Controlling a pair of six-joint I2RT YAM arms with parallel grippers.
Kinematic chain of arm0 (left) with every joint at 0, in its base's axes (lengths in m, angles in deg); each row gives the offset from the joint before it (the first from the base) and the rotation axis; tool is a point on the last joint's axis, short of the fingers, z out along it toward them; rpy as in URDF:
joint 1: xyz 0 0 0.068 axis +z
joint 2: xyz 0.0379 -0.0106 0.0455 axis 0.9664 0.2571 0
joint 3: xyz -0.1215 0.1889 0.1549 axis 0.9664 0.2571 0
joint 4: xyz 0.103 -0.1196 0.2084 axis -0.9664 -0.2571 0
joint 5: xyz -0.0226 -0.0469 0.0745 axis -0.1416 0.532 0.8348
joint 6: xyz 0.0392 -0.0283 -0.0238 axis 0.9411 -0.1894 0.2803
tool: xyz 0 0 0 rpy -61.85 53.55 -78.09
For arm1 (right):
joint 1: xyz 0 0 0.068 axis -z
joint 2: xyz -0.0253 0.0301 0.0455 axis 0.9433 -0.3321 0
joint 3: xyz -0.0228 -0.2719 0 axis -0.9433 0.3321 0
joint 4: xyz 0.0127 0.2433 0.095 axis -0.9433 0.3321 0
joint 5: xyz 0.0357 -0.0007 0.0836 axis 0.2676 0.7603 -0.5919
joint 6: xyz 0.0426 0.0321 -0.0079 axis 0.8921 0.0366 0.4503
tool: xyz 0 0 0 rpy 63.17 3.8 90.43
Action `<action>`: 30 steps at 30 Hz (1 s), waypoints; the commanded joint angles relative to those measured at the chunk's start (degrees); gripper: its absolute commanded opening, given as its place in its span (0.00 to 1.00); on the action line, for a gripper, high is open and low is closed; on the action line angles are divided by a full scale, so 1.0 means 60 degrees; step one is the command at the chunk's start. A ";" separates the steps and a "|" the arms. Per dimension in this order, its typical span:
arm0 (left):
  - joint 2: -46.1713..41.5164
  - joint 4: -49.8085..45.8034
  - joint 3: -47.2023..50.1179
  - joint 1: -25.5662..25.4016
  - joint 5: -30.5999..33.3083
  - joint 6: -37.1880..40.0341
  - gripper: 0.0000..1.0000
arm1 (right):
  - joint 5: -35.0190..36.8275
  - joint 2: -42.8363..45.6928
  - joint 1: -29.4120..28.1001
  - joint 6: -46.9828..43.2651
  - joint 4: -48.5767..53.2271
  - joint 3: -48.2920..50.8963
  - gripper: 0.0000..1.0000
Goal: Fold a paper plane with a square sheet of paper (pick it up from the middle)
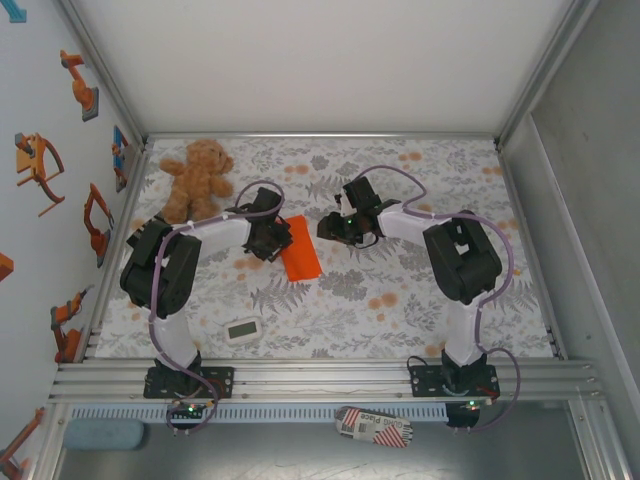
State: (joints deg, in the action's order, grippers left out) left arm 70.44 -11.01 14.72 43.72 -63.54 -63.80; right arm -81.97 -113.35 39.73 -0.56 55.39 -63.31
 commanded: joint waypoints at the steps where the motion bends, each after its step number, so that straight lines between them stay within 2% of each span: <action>1: 0.1119 -0.0934 0.0374 0.0109 0.1219 -0.0360 0.34 | -0.0058 -0.0065 0.0033 -0.0163 0.0010 -0.0157 0.44; 10: 0.1271 -0.0979 0.0436 0.0107 0.1309 -0.0832 0.36 | -0.0393 -0.0183 0.0019 -0.0442 0.0359 -0.0245 0.38; 20: 0.1680 -0.1442 0.0168 0.0085 0.1248 -0.0180 0.37 | -0.0316 -0.0132 0.0019 -0.0436 0.0383 -0.0206 0.34; 26: 0.1563 -0.1335 0.0474 0.0086 0.1368 -0.0372 0.31 | -0.0152 -0.0034 0.0033 -0.0420 0.0336 -0.0270 0.33; 30: 0.1543 -0.1180 0.0410 0.0088 0.1305 -0.0282 0.31 | -0.0335 -0.0167 0.0033 -0.0405 0.0324 -0.0347 0.33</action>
State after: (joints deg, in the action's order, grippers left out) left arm 72.32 -14.48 12.45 43.57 -62.67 -66.42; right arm -83.60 -113.37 39.73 -2.44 56.68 -63.40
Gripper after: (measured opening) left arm 0.307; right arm 0.332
